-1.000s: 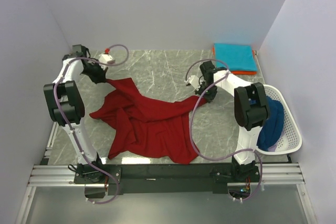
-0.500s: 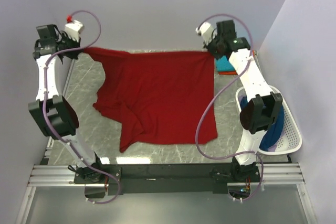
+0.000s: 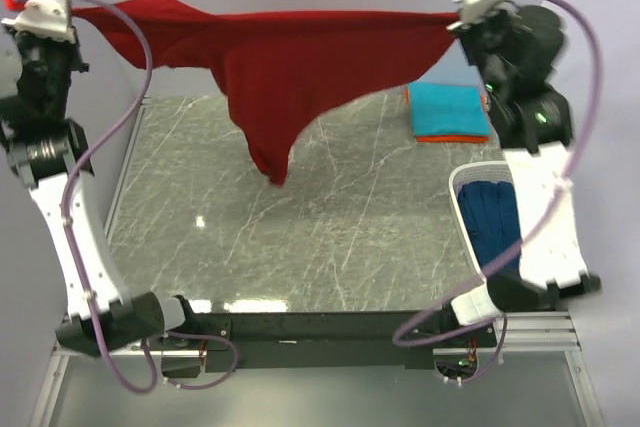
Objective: Fold and stack the t-shirts
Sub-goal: Flatten the tshirt out, then fold the tshirt
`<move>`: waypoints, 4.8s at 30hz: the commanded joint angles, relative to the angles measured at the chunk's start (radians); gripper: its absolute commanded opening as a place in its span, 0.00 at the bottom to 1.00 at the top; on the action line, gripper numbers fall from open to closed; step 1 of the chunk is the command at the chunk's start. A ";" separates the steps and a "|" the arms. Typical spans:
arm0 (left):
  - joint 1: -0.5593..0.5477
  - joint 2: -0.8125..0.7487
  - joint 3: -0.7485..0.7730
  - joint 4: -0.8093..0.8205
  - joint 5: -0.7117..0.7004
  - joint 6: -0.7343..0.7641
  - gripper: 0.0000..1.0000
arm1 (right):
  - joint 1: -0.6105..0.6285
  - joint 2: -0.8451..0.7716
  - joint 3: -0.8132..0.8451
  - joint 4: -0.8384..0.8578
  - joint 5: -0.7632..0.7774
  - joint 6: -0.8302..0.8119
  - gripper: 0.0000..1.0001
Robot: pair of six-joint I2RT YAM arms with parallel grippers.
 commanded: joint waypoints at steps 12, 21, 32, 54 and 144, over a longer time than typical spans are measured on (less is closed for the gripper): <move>0.053 -0.348 -0.048 0.175 -0.341 0.039 0.01 | -0.024 -0.400 -0.046 0.233 0.184 -0.004 0.00; 0.055 -0.333 0.049 -0.059 -0.195 0.157 0.01 | -0.024 -0.374 -0.078 0.371 0.166 -0.147 0.00; 0.033 -0.253 -0.314 -0.182 -0.059 0.280 0.01 | -0.001 -0.189 -0.444 0.412 0.019 -0.192 0.00; -0.158 0.846 0.158 -0.150 -0.401 0.027 0.00 | 0.071 0.813 0.000 0.618 0.154 -0.336 0.00; -0.367 0.270 -0.548 -0.673 -0.006 -0.195 0.37 | 0.008 0.658 -0.267 0.245 0.017 -0.418 0.76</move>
